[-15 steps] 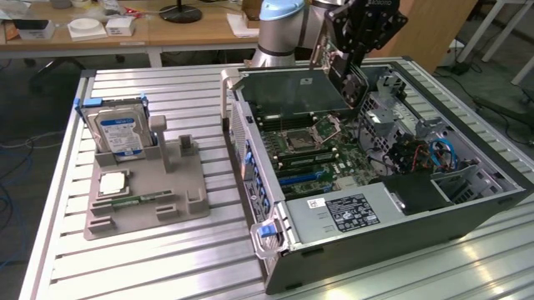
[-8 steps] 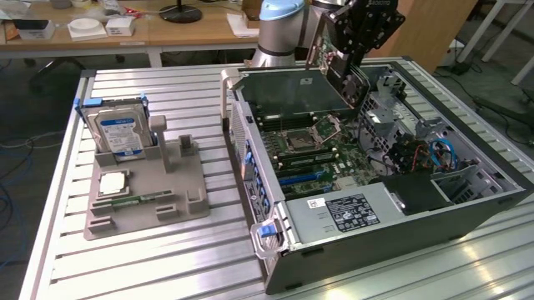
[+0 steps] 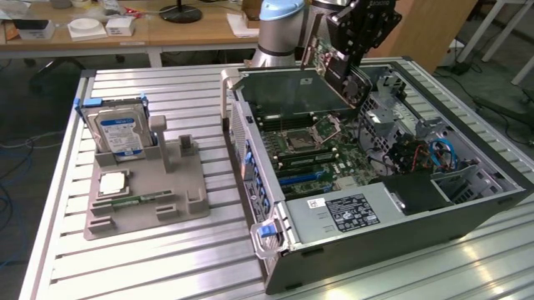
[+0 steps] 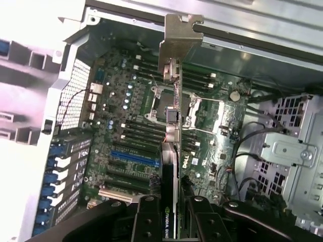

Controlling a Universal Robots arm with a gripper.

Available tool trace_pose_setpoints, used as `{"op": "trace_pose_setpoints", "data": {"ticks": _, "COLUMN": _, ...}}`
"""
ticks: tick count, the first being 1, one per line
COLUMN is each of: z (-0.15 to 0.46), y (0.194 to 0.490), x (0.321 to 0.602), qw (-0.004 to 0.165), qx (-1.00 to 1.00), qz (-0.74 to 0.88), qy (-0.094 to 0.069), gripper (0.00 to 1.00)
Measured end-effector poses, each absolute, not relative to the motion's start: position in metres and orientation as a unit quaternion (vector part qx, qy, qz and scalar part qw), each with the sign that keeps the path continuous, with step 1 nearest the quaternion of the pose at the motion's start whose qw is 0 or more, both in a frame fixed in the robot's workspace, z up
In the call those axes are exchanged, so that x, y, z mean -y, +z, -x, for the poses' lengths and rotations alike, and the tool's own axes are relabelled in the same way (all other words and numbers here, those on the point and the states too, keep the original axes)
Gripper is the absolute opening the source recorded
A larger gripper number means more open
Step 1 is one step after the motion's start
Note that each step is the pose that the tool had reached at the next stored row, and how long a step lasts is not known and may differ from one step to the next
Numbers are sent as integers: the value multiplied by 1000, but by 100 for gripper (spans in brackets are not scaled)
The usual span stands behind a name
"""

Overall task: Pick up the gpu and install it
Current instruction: 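Insert the gpu into the slot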

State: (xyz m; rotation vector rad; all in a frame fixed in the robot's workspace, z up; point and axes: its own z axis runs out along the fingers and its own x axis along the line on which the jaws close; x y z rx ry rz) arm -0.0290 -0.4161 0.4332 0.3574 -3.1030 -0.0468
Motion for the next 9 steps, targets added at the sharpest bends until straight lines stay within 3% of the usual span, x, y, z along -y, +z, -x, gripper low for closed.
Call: {"op": "trace_pose_setpoints", "data": {"ticks": 9, "z": 29, "y": 433, "x": 416, "qw": 10, "qx": 984, "qz": -179, "qy": -14, "gripper": 26}}
